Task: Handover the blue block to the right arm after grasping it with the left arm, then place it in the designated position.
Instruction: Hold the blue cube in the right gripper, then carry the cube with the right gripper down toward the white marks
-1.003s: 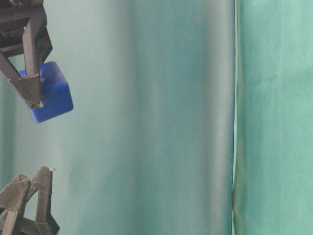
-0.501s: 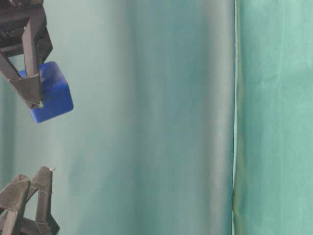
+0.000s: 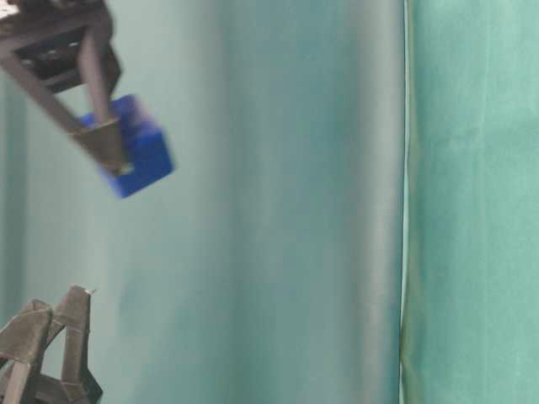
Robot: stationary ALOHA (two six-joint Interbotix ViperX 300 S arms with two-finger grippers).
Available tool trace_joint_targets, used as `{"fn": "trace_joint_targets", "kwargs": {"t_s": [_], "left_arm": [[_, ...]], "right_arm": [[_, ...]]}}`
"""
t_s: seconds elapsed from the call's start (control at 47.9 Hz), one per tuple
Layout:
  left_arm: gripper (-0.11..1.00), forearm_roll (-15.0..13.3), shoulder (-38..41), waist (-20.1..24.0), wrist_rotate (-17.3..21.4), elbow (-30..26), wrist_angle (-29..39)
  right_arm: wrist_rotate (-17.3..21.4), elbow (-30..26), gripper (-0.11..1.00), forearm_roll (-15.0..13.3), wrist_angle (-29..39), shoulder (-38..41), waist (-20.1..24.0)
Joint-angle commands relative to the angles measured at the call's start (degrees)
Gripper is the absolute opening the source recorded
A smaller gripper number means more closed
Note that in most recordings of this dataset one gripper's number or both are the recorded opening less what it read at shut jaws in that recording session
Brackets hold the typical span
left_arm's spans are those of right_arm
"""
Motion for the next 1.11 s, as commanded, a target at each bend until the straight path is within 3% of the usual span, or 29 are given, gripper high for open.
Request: {"fn": "trace_joint_targets", "kwargs": {"t_s": [0.0, 0.334, 0.627, 1.086], "left_arm": [[1.00, 0.0, -0.3, 0.1, -0.1, -1.1, -0.2], [1.00, 0.1, -0.3, 0.1, 0.0, -1.1, -0.5], [1.00, 0.0, -0.3, 0.1, -0.1, -1.1, -0.3], [1.00, 0.1, -0.3, 0.1, -0.1, -1.1, -0.3]], "right_arm": [[0.4, -1.8, 0.65, 1.1, 3.4, -0.4, 0.9], [0.4, -1.8, 0.65, 3.3, 7.6, -0.4, 1.5], [0.4, -1.7, 0.65, 3.4, 6.1, 1.7, 1.6], [3.3, -1.4, 0.65, 3.4, -1.5, 13.6, 1.6]]}}
